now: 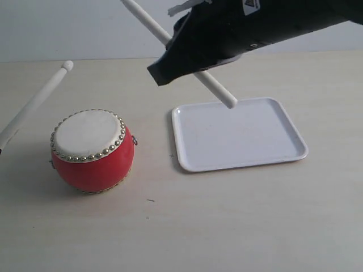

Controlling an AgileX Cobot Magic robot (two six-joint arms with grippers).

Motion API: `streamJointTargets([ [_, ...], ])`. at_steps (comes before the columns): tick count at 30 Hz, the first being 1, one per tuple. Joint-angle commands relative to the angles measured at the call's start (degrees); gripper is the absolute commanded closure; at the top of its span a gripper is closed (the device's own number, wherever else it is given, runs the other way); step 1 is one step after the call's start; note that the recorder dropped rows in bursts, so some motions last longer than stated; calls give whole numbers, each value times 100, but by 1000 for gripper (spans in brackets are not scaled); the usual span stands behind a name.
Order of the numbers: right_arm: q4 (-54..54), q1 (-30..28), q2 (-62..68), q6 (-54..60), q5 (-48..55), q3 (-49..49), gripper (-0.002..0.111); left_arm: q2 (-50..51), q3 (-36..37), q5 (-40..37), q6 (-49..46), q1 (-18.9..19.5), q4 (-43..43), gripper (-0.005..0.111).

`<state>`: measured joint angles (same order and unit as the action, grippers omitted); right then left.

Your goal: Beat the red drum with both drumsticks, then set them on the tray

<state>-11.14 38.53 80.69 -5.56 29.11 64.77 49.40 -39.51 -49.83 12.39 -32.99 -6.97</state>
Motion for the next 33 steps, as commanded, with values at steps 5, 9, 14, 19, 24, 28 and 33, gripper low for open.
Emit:
streamJointTargets([
  [5,483,11,-144,64,1204,193,108,-4,28,79,-10,-29,12,107],
  [9,806,11,29,174,1637,193,108,-4,28,79,-10,-29,12,107],
  [14,1496,11,412,785,1545,193,108,-4,28,79,-10,-29,12,107],
  [19,1814,11,728,1151,1128,193,108,-4,28,79,-10,-29,12,107],
  [24,1832,11,758,1151,728,193,108,-4,28,79,-10,-29,12,107],
  [28,1879,11,827,1166,781,193,108,-4,28,80,-9,-29,12,107],
  [33,2533,11,1120,1745,685,193,108,-4,28,-92,-54,-29,-167,107],
])
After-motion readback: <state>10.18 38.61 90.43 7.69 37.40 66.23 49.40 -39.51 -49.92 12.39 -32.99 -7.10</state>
